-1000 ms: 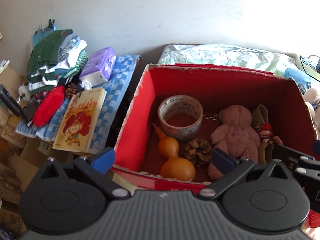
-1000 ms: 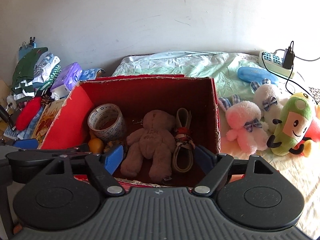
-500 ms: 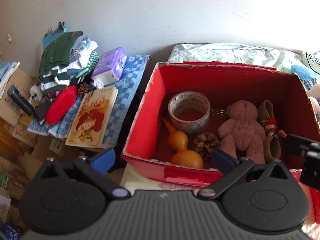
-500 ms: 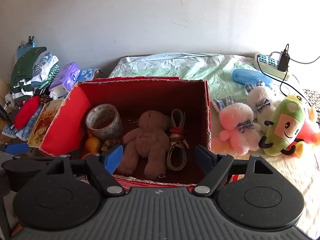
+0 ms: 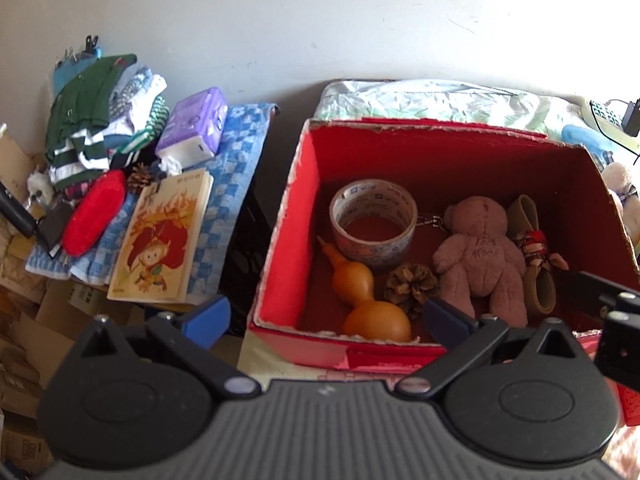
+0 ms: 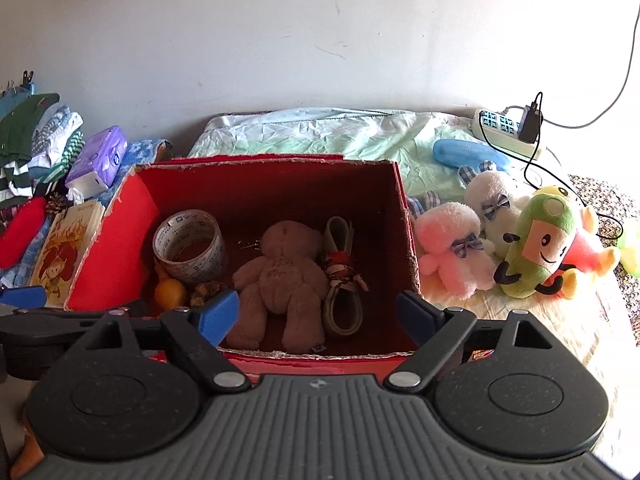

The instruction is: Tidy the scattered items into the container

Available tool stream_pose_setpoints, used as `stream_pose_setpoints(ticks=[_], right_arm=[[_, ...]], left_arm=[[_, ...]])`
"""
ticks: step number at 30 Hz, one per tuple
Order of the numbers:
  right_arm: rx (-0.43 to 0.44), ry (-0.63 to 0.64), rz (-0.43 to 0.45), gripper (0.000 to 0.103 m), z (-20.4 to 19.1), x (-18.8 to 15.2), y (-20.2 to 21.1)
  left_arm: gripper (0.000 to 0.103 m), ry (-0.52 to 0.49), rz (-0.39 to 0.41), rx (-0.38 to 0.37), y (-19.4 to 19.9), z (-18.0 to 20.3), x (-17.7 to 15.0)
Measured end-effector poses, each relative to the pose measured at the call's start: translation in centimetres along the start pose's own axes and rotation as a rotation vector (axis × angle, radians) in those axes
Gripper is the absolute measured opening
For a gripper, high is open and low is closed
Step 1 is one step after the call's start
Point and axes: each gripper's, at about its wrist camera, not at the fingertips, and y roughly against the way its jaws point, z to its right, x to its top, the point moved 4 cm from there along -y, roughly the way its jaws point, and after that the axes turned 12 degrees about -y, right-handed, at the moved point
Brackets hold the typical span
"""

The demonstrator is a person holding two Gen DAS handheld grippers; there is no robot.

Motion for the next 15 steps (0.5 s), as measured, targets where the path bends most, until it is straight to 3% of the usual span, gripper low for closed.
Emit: stream_pose_setpoints(ticks=[7, 15], right_arm=[[0.026, -0.082, -0.027, 0.088, -0.6, 0.5, -0.5], [0.019, -0.061, -0.060, 0.088, -1.5, 0.5, -1.4]], left_arm=[[0.103, 0.020, -0.008, 0.003, -0.7, -1.1, 0.1], [0.103, 0.045, -0.027, -0.026, -1.7, -2.0, 0.2]])
